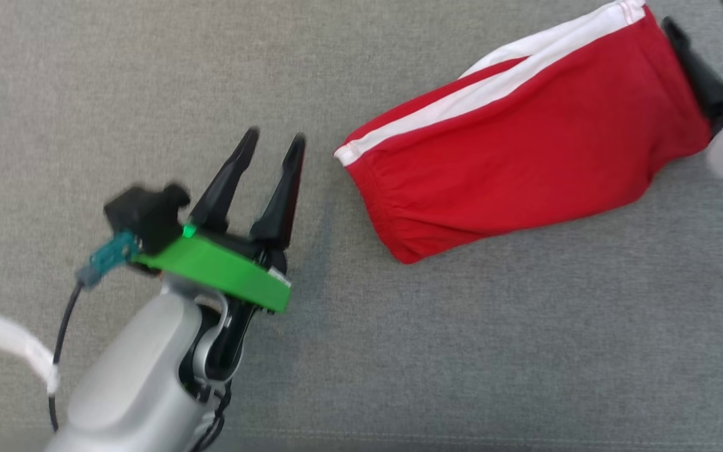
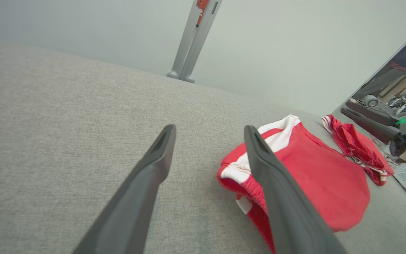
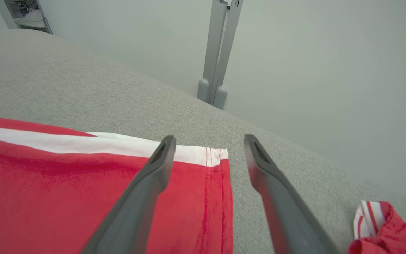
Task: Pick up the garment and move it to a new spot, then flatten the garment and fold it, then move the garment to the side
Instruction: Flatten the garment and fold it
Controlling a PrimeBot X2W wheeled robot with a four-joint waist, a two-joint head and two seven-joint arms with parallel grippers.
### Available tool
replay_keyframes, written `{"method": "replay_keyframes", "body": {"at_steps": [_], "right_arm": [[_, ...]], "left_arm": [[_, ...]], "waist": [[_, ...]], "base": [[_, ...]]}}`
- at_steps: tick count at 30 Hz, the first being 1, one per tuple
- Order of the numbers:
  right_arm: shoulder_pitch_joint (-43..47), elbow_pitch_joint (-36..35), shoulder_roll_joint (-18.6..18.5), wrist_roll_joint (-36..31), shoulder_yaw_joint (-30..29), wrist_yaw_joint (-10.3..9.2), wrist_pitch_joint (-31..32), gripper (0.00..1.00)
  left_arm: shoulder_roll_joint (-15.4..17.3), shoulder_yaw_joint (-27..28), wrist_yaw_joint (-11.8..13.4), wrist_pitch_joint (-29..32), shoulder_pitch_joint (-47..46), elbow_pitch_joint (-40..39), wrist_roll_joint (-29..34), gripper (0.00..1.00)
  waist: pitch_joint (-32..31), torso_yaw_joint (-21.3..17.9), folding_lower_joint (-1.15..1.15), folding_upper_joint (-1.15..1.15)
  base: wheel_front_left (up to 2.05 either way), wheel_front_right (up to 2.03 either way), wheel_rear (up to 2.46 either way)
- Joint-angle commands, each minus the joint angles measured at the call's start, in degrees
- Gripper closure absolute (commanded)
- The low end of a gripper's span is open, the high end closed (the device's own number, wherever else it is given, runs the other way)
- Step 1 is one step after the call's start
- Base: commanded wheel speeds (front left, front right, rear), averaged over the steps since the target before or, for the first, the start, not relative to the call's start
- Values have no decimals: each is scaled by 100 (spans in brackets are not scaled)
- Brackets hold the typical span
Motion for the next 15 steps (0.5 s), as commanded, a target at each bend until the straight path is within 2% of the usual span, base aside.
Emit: {"method": "replay_keyframes", "body": {"at_steps": [1, 3, 8, 10, 15], "right_arm": [[275, 65, 181, 29, -100, -12, -68, 0], [591, 111, 395, -27, -266, -12, -99, 0], [1543, -109, 914, -395, -1016, -11, -99, 0], [1945, -208, 1087, -544, -1303, -12, -100, 0], [2846, -438, 1425, -904, -1961, -11, -101, 0]], "left_arm": [[-41, 266, 189, -18, 417, -152, 460, 0], [-156, 641, 413, -17, 877, -390, 1031, 0], [-495, 1336, 677, -18, 1918, -736, 2036, 0], [-681, 1537, 704, -19, 2250, -801, 2305, 0], [-1141, 2090, 584, -19, 2800, -850, 2648, 0]], "waist": [[-462, -355, 0, 0], [-673, -441, 0, 0], [-1171, -549, 0, 0], [-1335, -555, 0, 0], [-1604, -457, 0, 0]], "base": [[0, 0, 0], [0, 0, 0], [0, 0, 0], [0, 0, 0], [0, 0, 0]]}}
